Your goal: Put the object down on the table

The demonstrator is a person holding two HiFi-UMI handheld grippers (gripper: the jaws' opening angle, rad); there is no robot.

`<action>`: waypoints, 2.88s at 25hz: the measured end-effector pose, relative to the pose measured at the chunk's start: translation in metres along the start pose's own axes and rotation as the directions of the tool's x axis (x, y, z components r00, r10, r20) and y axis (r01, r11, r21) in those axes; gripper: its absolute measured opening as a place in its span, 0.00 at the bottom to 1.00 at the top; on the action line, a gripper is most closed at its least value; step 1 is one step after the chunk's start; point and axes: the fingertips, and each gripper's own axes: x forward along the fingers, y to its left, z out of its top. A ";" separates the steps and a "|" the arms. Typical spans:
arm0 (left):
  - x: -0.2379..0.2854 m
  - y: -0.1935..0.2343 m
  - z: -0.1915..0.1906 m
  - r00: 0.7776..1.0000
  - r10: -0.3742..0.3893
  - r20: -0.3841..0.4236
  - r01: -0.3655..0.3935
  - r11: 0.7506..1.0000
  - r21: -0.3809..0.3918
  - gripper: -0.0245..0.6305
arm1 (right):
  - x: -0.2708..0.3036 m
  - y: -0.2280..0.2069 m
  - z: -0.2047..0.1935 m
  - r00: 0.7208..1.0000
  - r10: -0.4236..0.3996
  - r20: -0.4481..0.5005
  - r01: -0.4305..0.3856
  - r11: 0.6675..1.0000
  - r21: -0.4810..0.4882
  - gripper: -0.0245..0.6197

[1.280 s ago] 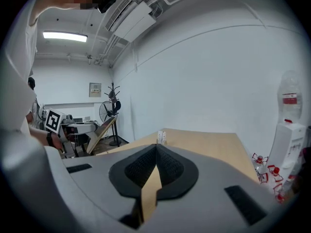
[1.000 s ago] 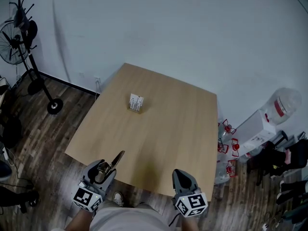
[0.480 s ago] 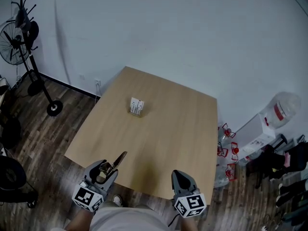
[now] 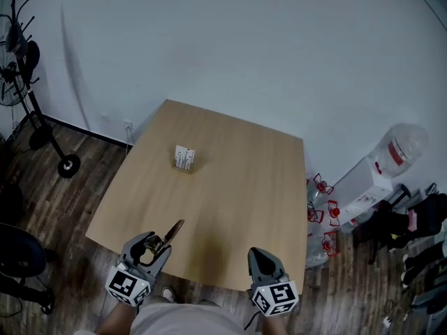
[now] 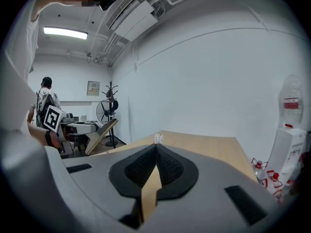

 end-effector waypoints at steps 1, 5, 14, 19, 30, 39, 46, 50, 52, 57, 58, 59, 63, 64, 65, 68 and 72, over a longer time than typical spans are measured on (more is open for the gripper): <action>0.004 0.000 -0.001 1.000 -0.006 -0.002 0.006 1.000 -0.002 0.39 | -0.001 -0.002 -0.001 1.000 -0.005 -0.002 0.005 1.000 0.002 0.03; 0.017 0.004 -0.005 1.000 -0.020 -0.005 0.020 1.000 -0.020 0.39 | -0.006 -0.010 -0.006 0.999 -0.036 -0.020 0.036 0.999 0.009 0.03; 0.041 0.005 -0.014 0.998 -0.055 -0.017 0.054 0.997 -0.046 0.39 | -0.007 -0.020 -0.012 0.997 -0.069 -0.042 0.069 0.997 0.014 0.03; 0.051 0.003 -0.021 0.995 -0.085 -0.046 0.082 0.995 -0.057 0.39 | -0.004 -0.023 -0.010 0.996 -0.072 -0.047 0.073 0.997 0.009 0.03; 0.105 0.012 -0.086 0.961 -0.189 -0.202 0.171 0.980 -0.105 0.39 | 0.007 -0.016 -0.019 0.995 -0.063 -0.080 0.064 0.998 0.010 0.03; 0.146 0.014 -0.142 0.914 -0.259 -0.313 0.226 0.964 -0.137 0.39 | -0.004 -0.021 -0.024 0.990 -0.099 -0.097 0.101 0.995 0.007 0.03; 0.161 -0.001 -0.180 0.847 -0.351 -0.399 0.307 0.936 -0.171 0.39 | -0.020 -0.023 -0.031 0.981 -0.151 -0.120 0.154 0.988 0.021 0.03; 0.171 -0.015 -0.195 0.801 -0.417 -0.430 0.361 0.909 -0.210 0.39 | -0.027 -0.022 -0.035 0.977 -0.169 -0.129 0.174 0.984 0.027 0.03; 0.176 -0.020 -0.199 0.781 -0.447 -0.437 0.378 0.894 -0.238 0.39 | -0.029 -0.021 -0.037 0.976 -0.173 -0.132 0.178 0.984 0.029 0.03; 0.183 -0.036 -0.207 0.727 -0.509 -0.461 0.430 0.861 -0.271 0.39 | -0.039 -0.017 -0.040 0.971 -0.194 -0.138 0.200 0.979 0.032 0.03; 0.184 -0.037 -0.209 0.720 -0.513 -0.467 0.434 0.858 -0.273 0.39 | -0.041 -0.017 -0.040 0.970 -0.199 -0.138 0.205 0.978 0.032 0.03; 0.185 -0.038 -0.211 0.716 -0.517 -0.470 0.437 0.856 -0.276 0.39 | -0.043 -0.016 -0.041 0.969 -0.204 -0.138 0.210 0.977 0.032 0.03; 0.188 -0.041 -0.219 0.683 -0.540 -0.491 0.460 0.841 -0.285 0.39 | -0.053 -0.017 -0.046 0.961 -0.233 -0.146 0.241 0.970 0.038 0.03; 0.187 -0.043 -0.222 0.669 -0.549 -0.502 0.469 0.835 -0.287 0.39 | -0.055 -0.017 -0.047 0.960 -0.238 -0.149 0.246 0.968 0.039 0.03; 0.187 -0.044 -0.225 0.654 -0.557 -0.512 0.478 0.829 -0.291 0.39 | -0.058 -0.017 -0.047 0.958 -0.243 -0.151 0.251 0.967 0.040 0.03; 0.185 -0.048 -0.233 0.613 -0.583 -0.533 0.497 0.809 -0.314 0.39 | -0.066 -0.017 -0.049 0.952 -0.264 -0.154 0.273 0.961 0.044 0.03; 0.183 -0.055 -0.240 0.559 -0.612 -0.560 0.533 0.782 -0.323 0.39 | -0.075 -0.016 -0.052 0.945 -0.286 -0.161 0.296 0.954 0.048 0.03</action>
